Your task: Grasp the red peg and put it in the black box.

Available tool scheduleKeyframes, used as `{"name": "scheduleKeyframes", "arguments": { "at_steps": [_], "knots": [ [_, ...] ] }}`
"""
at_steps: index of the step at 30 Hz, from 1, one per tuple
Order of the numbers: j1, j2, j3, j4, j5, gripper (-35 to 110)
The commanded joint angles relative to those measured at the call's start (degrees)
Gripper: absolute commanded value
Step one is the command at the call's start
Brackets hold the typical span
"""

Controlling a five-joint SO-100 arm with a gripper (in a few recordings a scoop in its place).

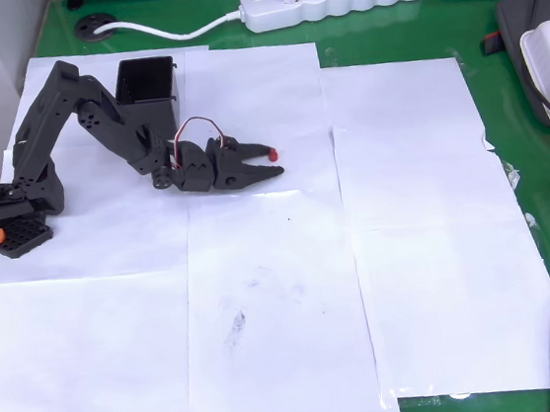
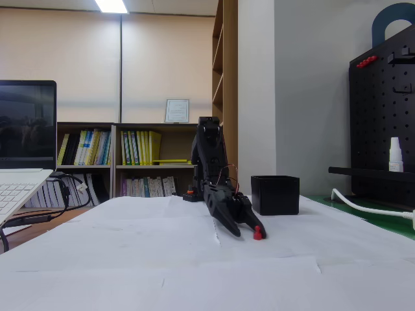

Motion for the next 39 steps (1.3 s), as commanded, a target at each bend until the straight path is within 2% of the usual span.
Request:
{"name": "scheduleKeyframes", "arguments": {
  "at_steps": [1,18,29,39],
  "knots": [
    [-0.53,0.88,0.53,0.79,-0.62,2],
    [-0.79,0.35,1.41,1.05,-0.53,0],
    [-1.93,-7.65,0.79,2.55,0.18,0],
    [-5.54,-32.26,1.41,23.73,3.87,0]
  ]
}}
